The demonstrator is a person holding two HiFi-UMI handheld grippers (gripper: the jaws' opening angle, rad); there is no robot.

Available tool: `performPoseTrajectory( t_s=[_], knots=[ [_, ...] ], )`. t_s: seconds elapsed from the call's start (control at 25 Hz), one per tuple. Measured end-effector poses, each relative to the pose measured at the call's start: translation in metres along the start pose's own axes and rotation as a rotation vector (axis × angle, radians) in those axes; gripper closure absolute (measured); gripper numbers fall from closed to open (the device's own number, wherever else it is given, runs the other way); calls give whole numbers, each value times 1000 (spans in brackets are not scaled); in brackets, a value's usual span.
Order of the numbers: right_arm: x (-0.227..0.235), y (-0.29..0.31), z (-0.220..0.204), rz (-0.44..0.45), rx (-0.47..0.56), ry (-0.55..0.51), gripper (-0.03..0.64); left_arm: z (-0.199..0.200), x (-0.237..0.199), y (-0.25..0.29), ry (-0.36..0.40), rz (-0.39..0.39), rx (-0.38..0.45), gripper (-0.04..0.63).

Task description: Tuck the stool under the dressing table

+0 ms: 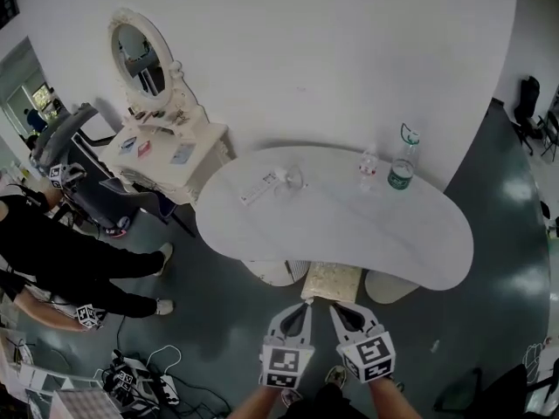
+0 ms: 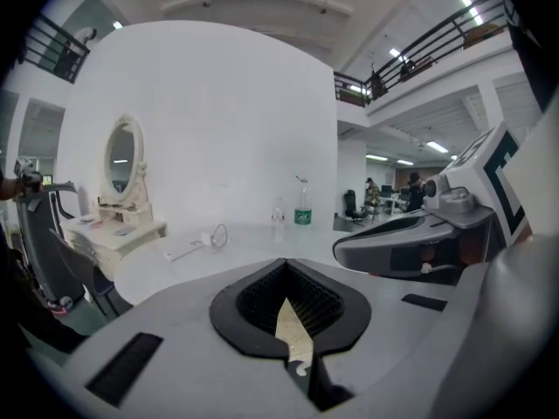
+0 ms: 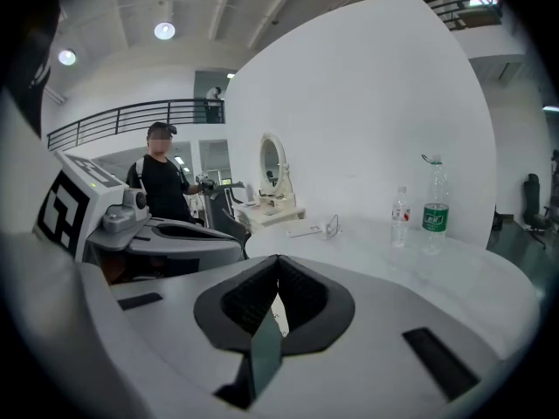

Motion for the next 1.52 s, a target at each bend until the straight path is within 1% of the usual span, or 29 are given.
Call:
performPoseTrajectory(
  t_s=[0.08,0.12,0.32,0.52,0.64,0.72,0.92,1.04,1.16,1.36,1.52],
  knots=[
    [-9,-13,7,-27,-1,-8,611,10,-1,-12,-14,-29,18,589],
    [-12,-20,10,-44,-1,-9,611,16,-1,-19,-9,-40,30,589],
    [-32,-58,31,-113,13,-31,611,38,6,-66,54,-81,85,589],
    [-59,-96,50,-170,64,-48,611,47,15,-114,79,-108,124,589],
    [-70,-117,52,-203,81,-46,611,47,21,-132,72,-116,131,589],
    [-75,-122,55,-207,93,-46,611,53,23,-137,68,-105,145,589],
    [-78,-120,81,-177,167,-81,611,92,21,-142,74,-26,245,589],
    [-73,-127,95,-179,201,-101,611,104,27,-145,74,9,278,589],
    [-67,-137,103,-203,218,-131,611,110,34,-143,82,24,289,589],
    [-55,-148,107,-231,248,-139,611,118,44,-136,26,33,336,589],
    [-44,-156,110,-234,276,-125,611,123,56,-133,52,31,368,589]
  ],
)
Point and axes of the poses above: the fingertips, and each gripper's own axes: y forward along the fingers, x to its right, z out of its top, the point moved 5 cm from there along -y, backward along the fingers, and after that the axes turned 6 degrees about -y, right-handed, at the moved point
